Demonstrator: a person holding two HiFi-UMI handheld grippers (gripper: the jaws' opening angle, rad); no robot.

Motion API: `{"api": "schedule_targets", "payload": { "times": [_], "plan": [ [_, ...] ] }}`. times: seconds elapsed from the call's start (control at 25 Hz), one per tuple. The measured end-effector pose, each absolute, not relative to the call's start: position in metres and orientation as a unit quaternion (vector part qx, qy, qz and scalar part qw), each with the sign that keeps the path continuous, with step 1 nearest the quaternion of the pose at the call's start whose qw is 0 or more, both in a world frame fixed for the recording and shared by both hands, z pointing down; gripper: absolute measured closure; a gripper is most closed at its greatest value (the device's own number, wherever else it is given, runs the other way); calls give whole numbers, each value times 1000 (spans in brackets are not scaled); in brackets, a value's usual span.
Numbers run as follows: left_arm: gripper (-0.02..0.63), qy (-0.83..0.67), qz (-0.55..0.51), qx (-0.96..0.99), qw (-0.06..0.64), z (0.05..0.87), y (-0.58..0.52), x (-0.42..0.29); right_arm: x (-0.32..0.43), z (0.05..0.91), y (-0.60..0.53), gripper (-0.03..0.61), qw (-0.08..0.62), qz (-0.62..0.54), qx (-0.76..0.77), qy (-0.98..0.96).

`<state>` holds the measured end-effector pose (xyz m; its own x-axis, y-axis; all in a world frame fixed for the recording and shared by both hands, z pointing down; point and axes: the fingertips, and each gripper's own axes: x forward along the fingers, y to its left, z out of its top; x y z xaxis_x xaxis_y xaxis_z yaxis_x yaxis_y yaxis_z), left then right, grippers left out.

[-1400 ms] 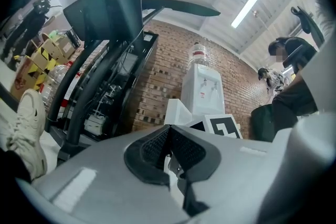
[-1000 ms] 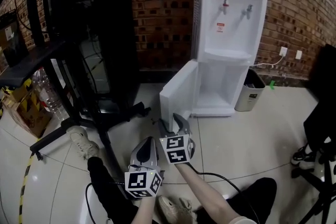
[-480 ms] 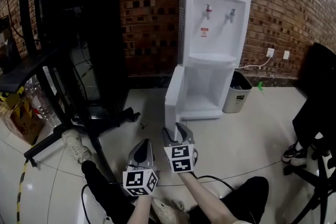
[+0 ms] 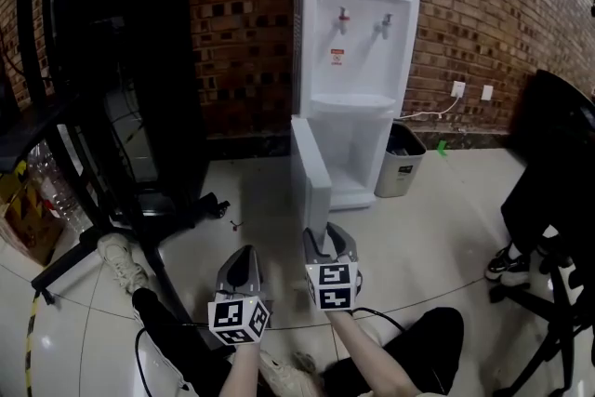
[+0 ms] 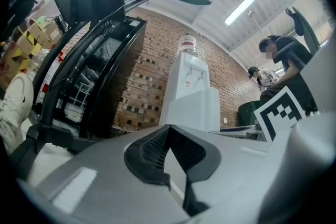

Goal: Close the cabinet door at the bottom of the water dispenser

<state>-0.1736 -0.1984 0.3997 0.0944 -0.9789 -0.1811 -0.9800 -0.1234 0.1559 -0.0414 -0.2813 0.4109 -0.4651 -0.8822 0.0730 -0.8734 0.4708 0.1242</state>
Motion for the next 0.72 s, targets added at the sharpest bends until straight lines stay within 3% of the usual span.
{"api": "schedule_targets", "payload": {
  "times": [0.48, 0.6, 0.72],
  "plan": [
    [600, 661, 106, -743, -6, 410, -209, -166, 29, 410, -301, 417, 76, -17, 590, -804],
    [600, 662, 106, -742, -9, 412, -210, -167, 40, 410, -305, 501, 78, -22, 605, -792],
    [600, 661, 105, -743, -10, 413, -210, -167, 50, 411, -311, 506, 80, -24, 611, -787]
  ]
}}
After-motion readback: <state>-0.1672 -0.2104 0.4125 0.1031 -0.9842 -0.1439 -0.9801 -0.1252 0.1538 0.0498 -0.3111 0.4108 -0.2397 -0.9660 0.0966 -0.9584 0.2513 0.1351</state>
